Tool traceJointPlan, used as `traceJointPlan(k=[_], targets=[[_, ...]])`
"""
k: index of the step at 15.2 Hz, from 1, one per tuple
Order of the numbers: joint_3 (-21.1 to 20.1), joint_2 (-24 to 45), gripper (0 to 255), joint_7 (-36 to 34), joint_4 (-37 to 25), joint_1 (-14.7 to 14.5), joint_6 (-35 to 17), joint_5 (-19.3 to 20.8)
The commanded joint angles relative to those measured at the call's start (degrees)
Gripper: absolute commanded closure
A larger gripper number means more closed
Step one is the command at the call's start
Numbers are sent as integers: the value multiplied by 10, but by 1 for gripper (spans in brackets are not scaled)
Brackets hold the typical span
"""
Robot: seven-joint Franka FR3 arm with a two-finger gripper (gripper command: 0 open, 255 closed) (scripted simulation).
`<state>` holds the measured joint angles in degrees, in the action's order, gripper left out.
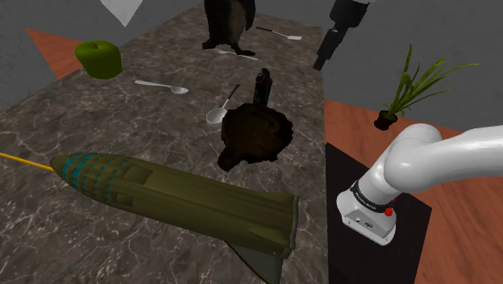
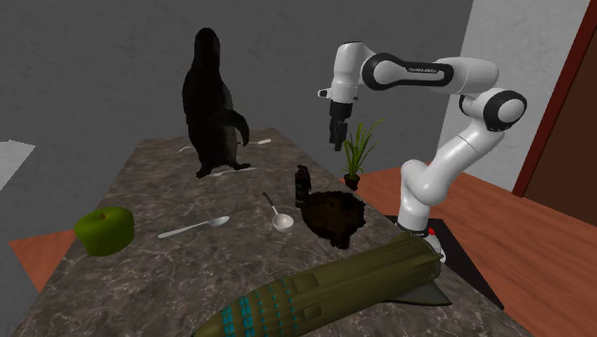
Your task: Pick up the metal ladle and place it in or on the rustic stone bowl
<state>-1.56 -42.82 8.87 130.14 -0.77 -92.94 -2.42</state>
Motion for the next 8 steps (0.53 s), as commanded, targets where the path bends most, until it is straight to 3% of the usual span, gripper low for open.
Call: traceJointPlan(k=[1,8], targets=[[0,0,0,0,0,0,0,0],[-113,58,0,-263,11,37,-70,-70]])
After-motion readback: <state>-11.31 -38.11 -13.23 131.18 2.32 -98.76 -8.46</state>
